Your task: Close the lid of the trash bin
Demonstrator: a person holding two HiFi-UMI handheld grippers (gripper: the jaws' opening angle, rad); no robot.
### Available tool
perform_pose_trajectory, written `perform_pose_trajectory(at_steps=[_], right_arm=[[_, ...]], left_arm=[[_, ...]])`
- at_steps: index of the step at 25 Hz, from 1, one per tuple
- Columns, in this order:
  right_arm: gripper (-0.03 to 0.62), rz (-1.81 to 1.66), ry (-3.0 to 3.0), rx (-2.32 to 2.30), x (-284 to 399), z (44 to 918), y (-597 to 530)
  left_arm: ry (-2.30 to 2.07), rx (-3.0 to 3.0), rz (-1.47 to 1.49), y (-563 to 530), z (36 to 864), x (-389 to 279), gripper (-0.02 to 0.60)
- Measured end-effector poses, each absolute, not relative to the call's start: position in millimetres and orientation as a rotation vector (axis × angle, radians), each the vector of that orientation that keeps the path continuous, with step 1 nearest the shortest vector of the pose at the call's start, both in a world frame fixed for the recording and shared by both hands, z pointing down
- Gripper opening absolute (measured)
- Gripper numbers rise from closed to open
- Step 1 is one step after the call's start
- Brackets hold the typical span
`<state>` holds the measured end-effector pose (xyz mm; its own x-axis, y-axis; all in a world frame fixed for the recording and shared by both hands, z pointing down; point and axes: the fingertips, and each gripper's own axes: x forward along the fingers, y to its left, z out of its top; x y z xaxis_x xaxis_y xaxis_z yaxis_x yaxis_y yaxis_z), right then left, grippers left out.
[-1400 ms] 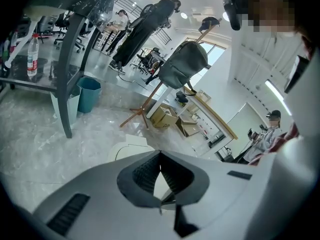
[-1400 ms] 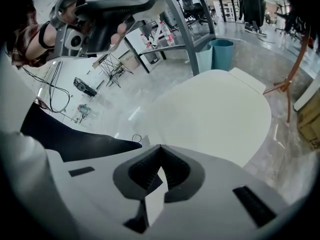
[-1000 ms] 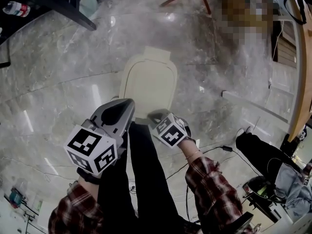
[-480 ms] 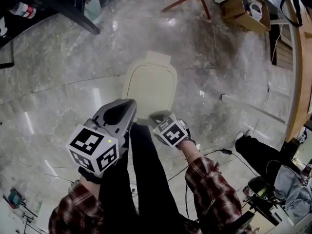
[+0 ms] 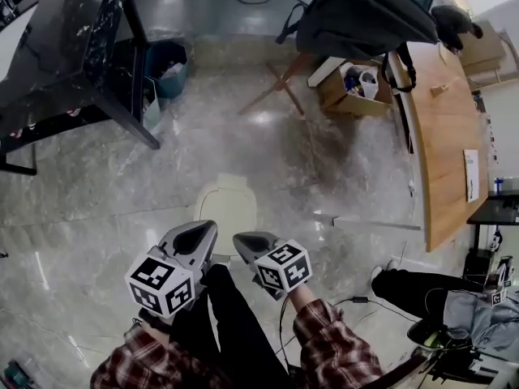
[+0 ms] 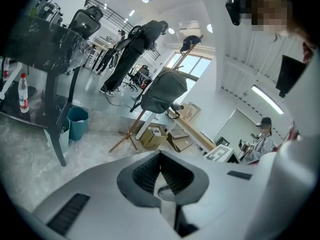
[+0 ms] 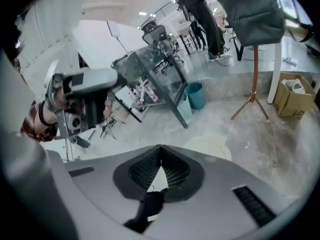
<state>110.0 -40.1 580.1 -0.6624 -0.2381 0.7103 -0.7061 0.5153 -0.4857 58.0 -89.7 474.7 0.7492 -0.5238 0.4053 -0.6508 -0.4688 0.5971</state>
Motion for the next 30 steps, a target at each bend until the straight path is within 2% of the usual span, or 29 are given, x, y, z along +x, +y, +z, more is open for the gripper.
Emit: perform_pose_trajectory(at_steps=[8,15,23,30], right_arm=[[0.014,0.837,-2.432,0.968,109,391,-93],[0.014,0.717,-2.622,1.091,122,238,-91],[0.014,0.469,-2.718,1.265,145,149,-95],[0.014,0.424,-2.742,1.243,143,139,-88]], left_arm=[[-0.879,2.32,0.104,-99,340,60,0.012],[-0.884,2.452,0.098,-87,229,67,0.012],[-0.903,2.546,-0.011,-95,166,85,0.012],[-0.896,2.548,-0.042,-93,156,91,0.011]])
